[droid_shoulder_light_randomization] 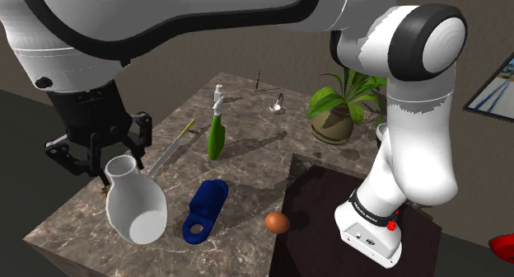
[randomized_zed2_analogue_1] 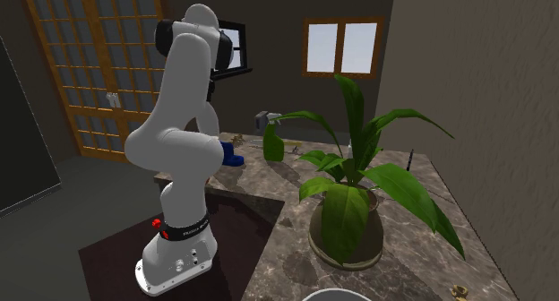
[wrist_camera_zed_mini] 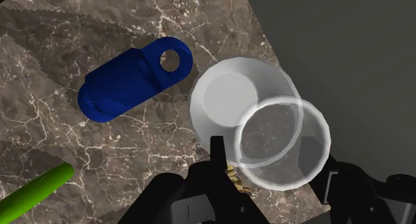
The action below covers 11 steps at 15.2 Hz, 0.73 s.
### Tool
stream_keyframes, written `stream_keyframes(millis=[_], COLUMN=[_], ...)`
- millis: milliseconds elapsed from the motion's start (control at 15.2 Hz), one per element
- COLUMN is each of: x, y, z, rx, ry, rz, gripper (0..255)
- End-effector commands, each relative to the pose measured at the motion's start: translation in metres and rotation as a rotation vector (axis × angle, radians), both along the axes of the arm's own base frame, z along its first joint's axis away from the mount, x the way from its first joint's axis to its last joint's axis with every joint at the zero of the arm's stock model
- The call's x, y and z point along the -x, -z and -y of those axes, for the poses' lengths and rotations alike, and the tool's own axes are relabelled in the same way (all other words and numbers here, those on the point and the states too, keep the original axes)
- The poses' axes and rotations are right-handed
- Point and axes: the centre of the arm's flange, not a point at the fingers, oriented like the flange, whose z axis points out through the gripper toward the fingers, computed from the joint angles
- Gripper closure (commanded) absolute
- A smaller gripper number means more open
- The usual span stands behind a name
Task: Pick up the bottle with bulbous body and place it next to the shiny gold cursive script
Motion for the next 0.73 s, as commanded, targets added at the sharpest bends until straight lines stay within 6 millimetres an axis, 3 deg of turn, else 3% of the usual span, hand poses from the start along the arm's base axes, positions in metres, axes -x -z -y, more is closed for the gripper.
stream_keyframes(millis=[0,462,660], x=[-0.001,-0.001,-0.001], y=[0.011,0.048,0.051], z=[0.001,0.001,0.001], rx=[-0.001,-0.001,-0.001], ry=[0.000,0.000,0.000], rz=[0.001,0.001,0.001], gripper=[255,255,255])
